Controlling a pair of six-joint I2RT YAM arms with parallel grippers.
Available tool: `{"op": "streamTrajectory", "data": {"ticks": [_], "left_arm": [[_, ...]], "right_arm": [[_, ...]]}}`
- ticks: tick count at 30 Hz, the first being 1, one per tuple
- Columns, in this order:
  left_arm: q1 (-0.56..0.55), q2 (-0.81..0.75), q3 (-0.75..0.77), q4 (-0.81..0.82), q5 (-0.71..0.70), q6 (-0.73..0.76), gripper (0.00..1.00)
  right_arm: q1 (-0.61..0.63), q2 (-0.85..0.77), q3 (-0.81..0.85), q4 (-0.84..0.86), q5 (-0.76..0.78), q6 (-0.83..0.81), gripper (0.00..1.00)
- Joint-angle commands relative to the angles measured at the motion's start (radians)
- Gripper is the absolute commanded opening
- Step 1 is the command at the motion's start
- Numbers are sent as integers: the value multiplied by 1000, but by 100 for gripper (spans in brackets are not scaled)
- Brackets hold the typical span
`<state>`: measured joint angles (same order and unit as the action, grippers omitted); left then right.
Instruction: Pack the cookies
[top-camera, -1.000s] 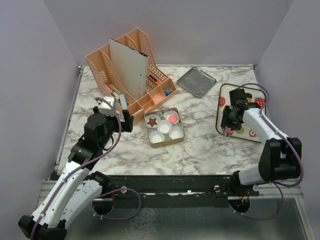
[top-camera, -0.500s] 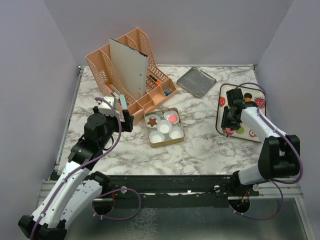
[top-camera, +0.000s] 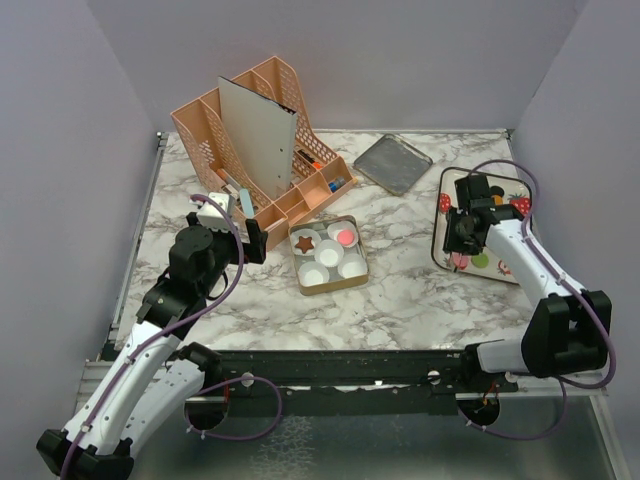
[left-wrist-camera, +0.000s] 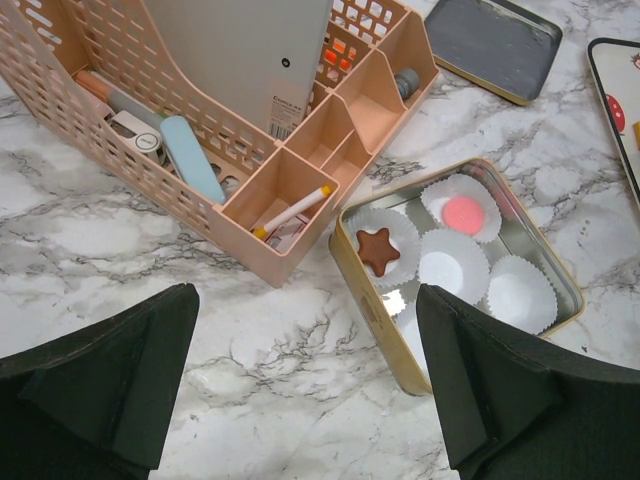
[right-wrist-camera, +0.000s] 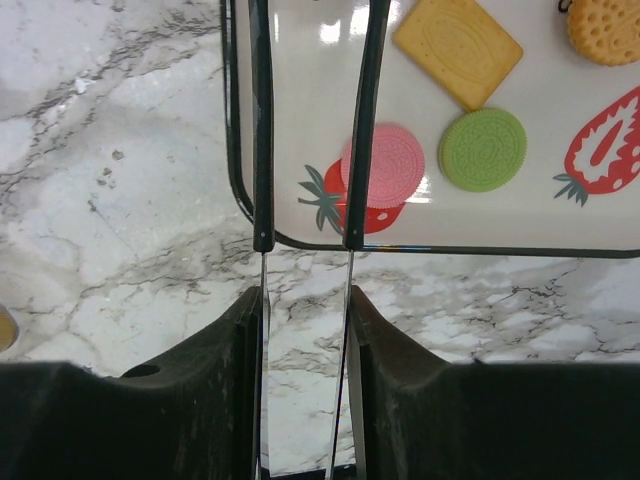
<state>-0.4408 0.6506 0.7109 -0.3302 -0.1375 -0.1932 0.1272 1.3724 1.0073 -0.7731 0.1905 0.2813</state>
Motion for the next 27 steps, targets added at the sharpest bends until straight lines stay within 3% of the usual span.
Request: {"op": "streamTrajectory", "data": {"ticks": [1, 13, 27], "left_arm": [[0, 1, -11, 19, 17, 12, 99], [10, 8, -13, 17, -1, 14, 99], [16, 15, -14, 16, -18, 15, 99]], "right_arm": [[42, -69, 38, -16, -51, -38, 27], [297, -123, 60, 4, -114, -93, 24], [606, -24, 135, 57, -177, -103, 24]]}}
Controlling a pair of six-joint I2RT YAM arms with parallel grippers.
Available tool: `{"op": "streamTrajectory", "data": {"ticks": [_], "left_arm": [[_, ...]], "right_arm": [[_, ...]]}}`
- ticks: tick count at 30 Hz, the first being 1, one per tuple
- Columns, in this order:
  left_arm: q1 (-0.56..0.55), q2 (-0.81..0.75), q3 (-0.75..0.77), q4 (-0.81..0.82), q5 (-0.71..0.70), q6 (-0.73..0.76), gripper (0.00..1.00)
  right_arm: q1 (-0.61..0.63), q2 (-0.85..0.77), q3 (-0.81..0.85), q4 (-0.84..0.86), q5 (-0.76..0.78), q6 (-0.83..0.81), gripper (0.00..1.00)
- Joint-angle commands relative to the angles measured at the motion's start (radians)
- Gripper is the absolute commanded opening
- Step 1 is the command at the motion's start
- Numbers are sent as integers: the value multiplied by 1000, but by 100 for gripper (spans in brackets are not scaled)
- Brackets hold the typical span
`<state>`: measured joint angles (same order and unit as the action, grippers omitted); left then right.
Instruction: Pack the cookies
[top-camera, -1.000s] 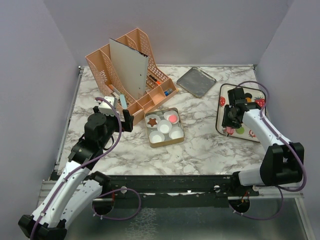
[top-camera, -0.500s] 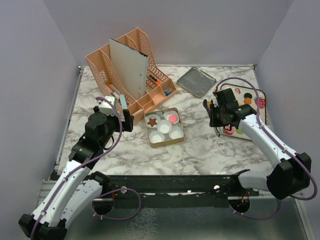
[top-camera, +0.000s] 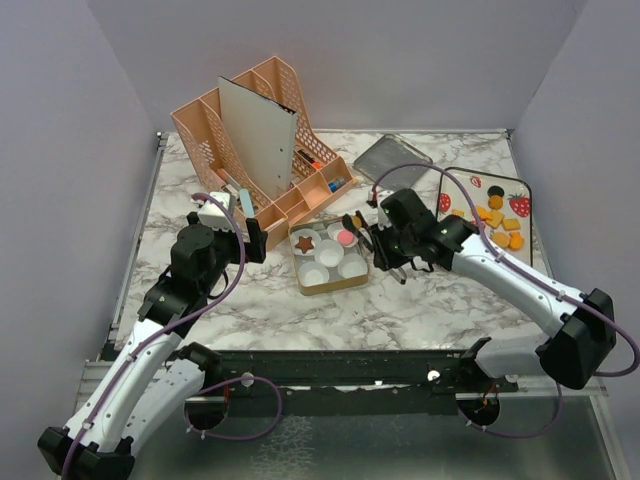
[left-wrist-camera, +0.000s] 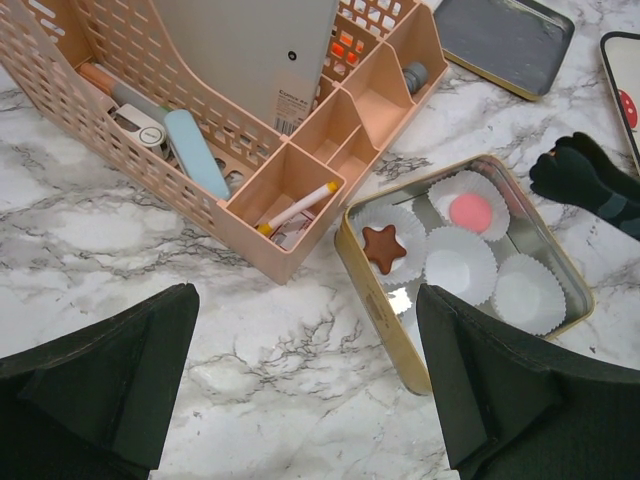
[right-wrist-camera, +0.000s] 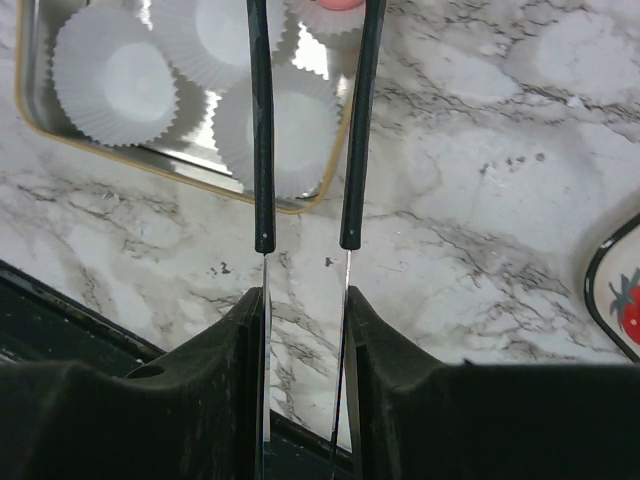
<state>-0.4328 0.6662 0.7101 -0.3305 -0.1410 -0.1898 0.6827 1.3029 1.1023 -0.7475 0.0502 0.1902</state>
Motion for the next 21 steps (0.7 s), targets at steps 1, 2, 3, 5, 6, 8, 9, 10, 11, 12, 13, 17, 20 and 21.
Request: {"op": "streamTrajectory", "data": {"ticks": [1, 2, 3, 5, 6, 8, 9, 10, 11, 12, 13, 17, 20, 21], "left_arm": [[9, -1, -14, 16, -14, 12, 99], [9, -1, -13, 16, -14, 12, 99], [10, -1, -13, 16, -14, 11, 99], [11, 0, -13, 16, -12, 10, 99], [12, 0, -11, 16, -11, 10, 99], [12, 1, -13, 18, -8, 10, 99], [12, 0, -12, 18, -7, 10, 99], [13, 1, -13, 18, -6, 9, 99], [14, 2, -12, 18, -4, 9, 99], [14, 2, -12, 18, -3, 9, 99], [14, 4, -11, 18, -2, 9, 99], [13, 4, -12, 18, 1, 9, 99], [16, 6, -12, 19, 3, 9, 99], [16, 7, -11, 20, 4, 9, 99]], "right_arm": [[73, 61, 47, 29, -34, -13, 24], [87, 76, 51, 27, -33, -15, 24], [100, 87, 54, 28, -36, -17, 24], [120, 109, 54, 30, -37, -18, 24], [129, 118, 56, 30, -36, -17, 24], [144, 140, 59, 27, -36, -19, 24], [151, 150, 62, 24, -36, -20, 24], [157, 160, 66, 23, -36, -21, 24], [164, 171, 69, 22, -36, -24, 24], [169, 182, 71, 21, -34, -24, 24], [170, 191, 72, 20, -31, -26, 25], [177, 222, 82, 17, -25, -30, 25], [182, 240, 87, 18, -20, -35, 27], [184, 244, 89, 17, -19, -36, 27]]}}
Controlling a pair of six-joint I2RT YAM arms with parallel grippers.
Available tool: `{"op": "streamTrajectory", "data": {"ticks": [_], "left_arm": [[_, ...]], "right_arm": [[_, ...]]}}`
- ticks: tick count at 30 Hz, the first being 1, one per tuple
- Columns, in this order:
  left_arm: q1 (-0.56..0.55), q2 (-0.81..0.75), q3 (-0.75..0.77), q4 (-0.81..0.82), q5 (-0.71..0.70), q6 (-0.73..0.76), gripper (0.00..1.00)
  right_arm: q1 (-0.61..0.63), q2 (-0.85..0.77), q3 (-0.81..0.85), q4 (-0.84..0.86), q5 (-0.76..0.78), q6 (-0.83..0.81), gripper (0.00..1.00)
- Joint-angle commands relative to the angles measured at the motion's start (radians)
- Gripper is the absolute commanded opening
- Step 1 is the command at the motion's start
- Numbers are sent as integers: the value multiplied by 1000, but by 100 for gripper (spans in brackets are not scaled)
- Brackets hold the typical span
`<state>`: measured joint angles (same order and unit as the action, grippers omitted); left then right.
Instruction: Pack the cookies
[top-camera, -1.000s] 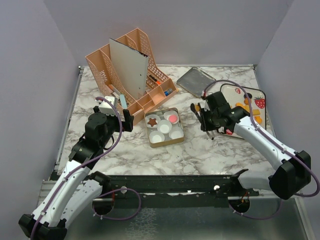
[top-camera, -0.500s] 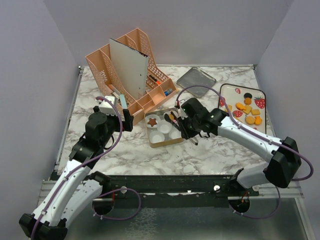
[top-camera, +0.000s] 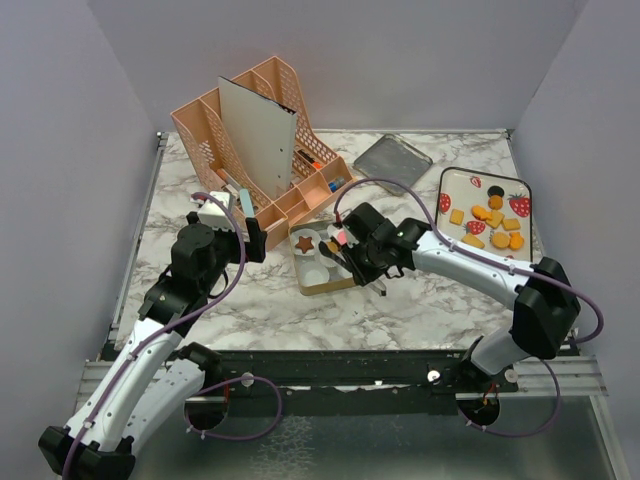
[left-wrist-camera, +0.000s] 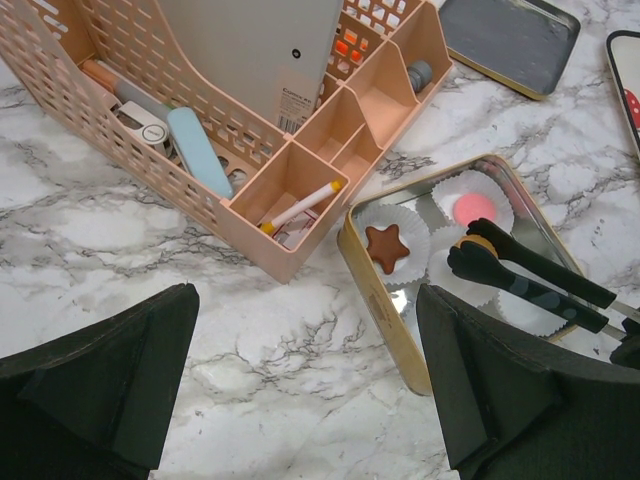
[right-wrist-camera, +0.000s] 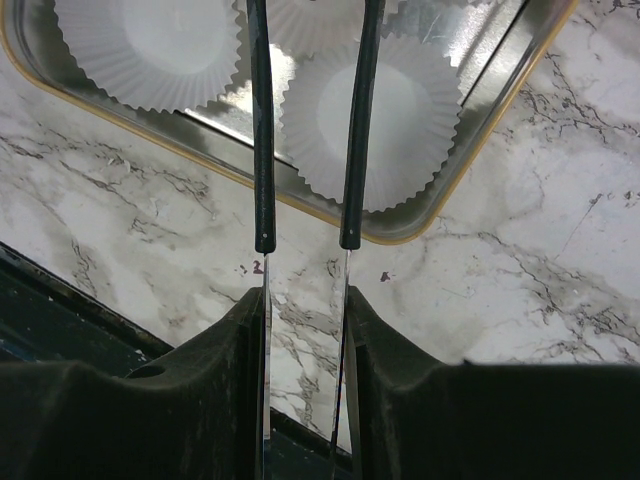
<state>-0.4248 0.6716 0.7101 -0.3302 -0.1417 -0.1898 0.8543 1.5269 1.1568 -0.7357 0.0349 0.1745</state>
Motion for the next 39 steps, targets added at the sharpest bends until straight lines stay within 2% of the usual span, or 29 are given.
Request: {"op": "streamTrajectory", "data": {"ticks": [1, 22, 30, 39], "left_arm": [[8, 2, -11, 19, 5, 9, 99], [14, 8, -12, 19, 14, 9, 99], [15, 8, -11, 19, 14, 9, 99], [15, 7, -12, 19, 21, 9, 99]], "right_arm": [[13, 27, 36, 7, -2, -21, 28], [18, 58, 30, 22, 12, -26, 44], [19, 37, 35, 26, 6, -22, 44], [18, -56, 43, 25, 12, -12, 44]]}}
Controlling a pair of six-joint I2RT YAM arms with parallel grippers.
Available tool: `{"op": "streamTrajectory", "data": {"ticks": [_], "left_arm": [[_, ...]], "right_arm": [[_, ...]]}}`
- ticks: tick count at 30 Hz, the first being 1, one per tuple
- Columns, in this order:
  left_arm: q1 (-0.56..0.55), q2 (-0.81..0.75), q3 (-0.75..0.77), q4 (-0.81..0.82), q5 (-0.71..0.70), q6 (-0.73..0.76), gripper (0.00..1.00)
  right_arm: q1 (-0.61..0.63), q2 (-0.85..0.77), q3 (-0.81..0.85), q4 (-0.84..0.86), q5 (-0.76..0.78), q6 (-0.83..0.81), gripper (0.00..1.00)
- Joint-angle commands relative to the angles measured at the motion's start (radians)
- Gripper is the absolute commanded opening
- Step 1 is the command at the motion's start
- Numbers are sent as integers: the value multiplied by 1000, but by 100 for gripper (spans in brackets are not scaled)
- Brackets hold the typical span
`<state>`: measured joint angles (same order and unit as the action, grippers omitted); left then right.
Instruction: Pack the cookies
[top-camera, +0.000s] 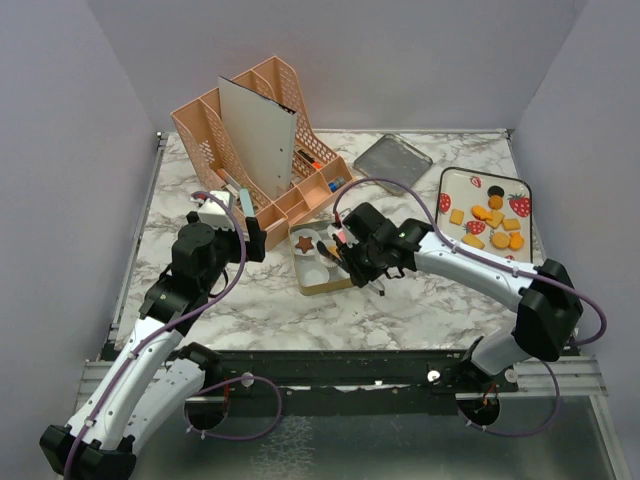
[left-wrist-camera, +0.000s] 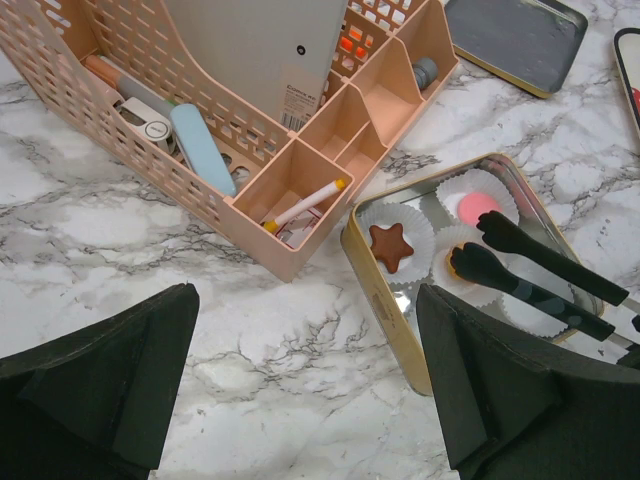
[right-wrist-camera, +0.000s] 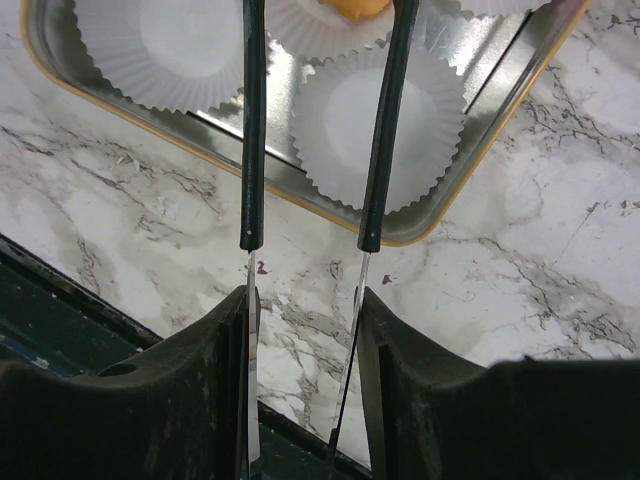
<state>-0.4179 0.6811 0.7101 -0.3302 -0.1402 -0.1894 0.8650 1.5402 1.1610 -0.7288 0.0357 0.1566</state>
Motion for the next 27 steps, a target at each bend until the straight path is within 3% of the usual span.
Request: {"op": "streamTrajectory", "data": {"ticks": [1, 14, 27], "left_arm": [[9, -4, -12, 19, 19, 8, 99], [9, -17, -11, 19, 38, 5, 99], [-1, -39, -10, 20, 47, 5, 99]], "right_arm": [[8, -78, 39, 17, 15, 8, 44], [-17, -172, 88, -198, 323, 88, 41], [-370, -204, 54, -252, 257, 125, 38]]}}
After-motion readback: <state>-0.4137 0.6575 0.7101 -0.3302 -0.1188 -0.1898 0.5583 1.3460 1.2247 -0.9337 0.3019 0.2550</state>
